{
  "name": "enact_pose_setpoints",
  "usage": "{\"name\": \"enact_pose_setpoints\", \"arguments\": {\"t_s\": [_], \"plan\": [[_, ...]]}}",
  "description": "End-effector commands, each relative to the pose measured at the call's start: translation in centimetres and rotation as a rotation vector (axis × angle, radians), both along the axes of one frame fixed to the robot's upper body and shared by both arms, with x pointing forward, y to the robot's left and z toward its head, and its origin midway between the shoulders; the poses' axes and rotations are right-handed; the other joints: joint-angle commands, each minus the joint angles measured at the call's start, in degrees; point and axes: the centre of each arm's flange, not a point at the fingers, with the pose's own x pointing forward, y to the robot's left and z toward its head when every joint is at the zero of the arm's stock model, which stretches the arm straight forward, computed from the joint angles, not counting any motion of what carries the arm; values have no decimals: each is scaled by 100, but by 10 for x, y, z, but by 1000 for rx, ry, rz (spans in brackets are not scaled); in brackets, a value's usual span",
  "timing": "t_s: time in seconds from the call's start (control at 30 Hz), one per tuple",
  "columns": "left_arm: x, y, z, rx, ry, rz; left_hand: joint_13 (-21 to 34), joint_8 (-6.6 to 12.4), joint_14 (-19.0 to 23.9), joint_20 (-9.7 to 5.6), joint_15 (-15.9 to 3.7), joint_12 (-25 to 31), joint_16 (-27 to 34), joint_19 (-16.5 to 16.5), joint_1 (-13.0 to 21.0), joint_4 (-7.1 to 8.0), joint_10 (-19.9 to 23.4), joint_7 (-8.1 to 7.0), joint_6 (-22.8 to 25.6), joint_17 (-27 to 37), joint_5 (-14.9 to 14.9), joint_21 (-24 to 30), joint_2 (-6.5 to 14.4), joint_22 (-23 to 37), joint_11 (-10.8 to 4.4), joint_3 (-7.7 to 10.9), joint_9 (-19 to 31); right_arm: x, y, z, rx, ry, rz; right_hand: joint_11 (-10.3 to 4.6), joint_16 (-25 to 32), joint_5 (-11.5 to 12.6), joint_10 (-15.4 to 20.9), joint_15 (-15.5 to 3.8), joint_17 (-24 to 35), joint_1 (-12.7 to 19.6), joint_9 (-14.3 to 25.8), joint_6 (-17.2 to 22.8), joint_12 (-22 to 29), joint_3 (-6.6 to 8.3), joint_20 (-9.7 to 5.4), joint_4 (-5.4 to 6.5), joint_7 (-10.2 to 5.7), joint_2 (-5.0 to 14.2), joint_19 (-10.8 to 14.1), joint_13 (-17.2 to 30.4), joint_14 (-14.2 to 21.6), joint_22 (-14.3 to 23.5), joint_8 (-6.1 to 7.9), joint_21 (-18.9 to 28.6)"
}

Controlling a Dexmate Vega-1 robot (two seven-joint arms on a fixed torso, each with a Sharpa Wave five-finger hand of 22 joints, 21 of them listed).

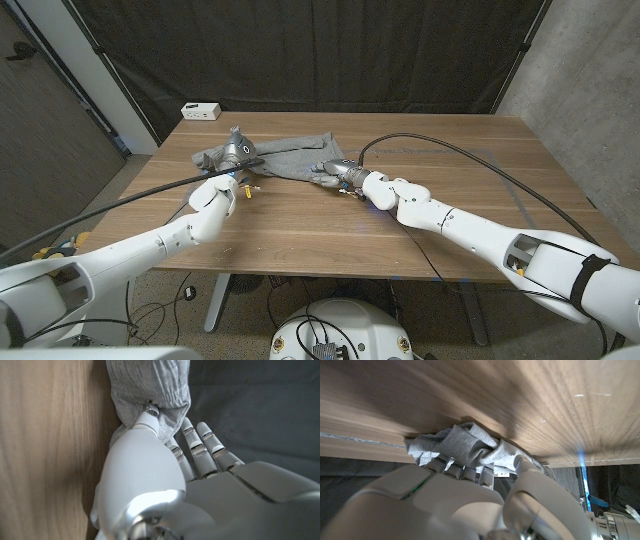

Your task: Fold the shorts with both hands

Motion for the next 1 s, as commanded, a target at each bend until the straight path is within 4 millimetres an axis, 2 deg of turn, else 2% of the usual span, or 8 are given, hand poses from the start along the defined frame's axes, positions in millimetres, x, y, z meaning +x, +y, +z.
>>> {"name": "enact_pose_setpoints", "arguments": {"t_s": [0.03,0.47,0.7,1.0], "plan": [[-7,-4,12,186,120,-49,130,81,-38,13,-923,-37,-40,-42,-54,60,48,11,20,19,84,32,-11,0,-56,-4,62,1,0,-3,16,5,1,3,47,47,33,-260,9,-37,6,23,4,36,21,-19,13,6,51,14,44,12,-4,32],[-10,5,40,273,49,-39,241,222,-24,-65,-941,-136,-44,-30,71,36,5,-5,10,52,323,78,15,-8,-50,49,155,4,0,-3,32,8,3,-12,50,46,37,-260,10,-44,6,13,5,42,14,-32,11,7,48,14,46,12,-8,31],[-14,8,51,377,-4,-154,273,274,24,-153,-936,-213,-26,56,103,31,26,7,66,69,448,136,-68,-13,-58,17,111,6,1,-3,30,8,5,-16,51,46,42,-268,7,-45,6,12,6,48,15,-41,7,4,47,14,50,12,-7,31],[-18,6,72,556,11,-301,276,284,38,-175,-936,-255,-27,97,107,34,30,-1,66,71,498,163,-110,-15,-50,-7,91,9,0,-3,57,9,3,-18,52,46,43,-274,7,-52,6,11,6,52,14,-44,7,3,45,14,54,12,-7,31]]}}
